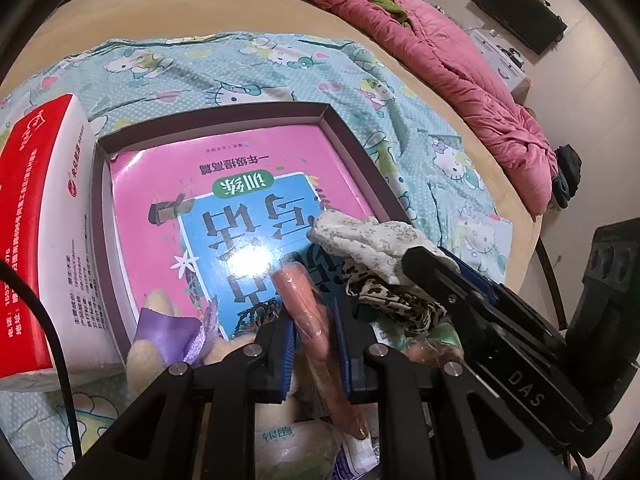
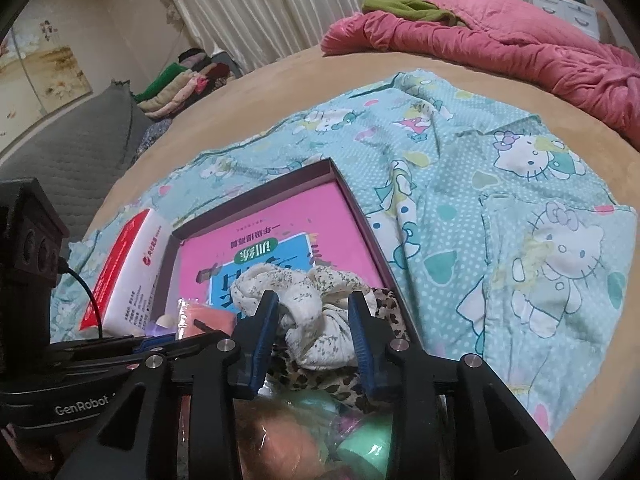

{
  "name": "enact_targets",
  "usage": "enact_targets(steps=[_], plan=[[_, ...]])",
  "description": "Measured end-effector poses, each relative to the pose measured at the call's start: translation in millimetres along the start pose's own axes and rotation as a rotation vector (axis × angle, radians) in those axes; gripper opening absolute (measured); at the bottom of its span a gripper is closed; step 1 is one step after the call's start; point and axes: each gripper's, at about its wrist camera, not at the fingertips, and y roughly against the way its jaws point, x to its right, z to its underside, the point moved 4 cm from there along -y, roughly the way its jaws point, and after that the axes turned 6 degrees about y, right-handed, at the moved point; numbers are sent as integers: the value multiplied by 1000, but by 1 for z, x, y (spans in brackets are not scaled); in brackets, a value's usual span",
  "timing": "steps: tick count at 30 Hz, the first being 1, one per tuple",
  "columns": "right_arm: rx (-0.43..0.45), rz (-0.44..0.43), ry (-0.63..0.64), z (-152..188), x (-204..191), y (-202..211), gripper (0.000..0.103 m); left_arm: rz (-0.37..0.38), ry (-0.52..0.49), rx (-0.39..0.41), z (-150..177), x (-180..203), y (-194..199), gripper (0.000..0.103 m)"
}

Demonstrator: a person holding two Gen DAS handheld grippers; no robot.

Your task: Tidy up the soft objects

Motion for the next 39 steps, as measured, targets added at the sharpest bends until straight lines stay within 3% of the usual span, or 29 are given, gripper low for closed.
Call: enact_targets(steps=[7, 26, 34, 39], plan=[[32, 8, -32, -2, 6, 11, 49, 4, 8, 9, -2, 0, -1, 18], [70, 37, -43, -1, 3, 28, 62, -24, -9, 50, -2, -2, 10, 30], [82, 77, -49, -1, 1, 37, 73, -17, -23, 71, -2, 0, 22, 46], [87, 92, -61, 0, 1, 42, 74, -10, -35, 91, -2, 0, 35, 56]])
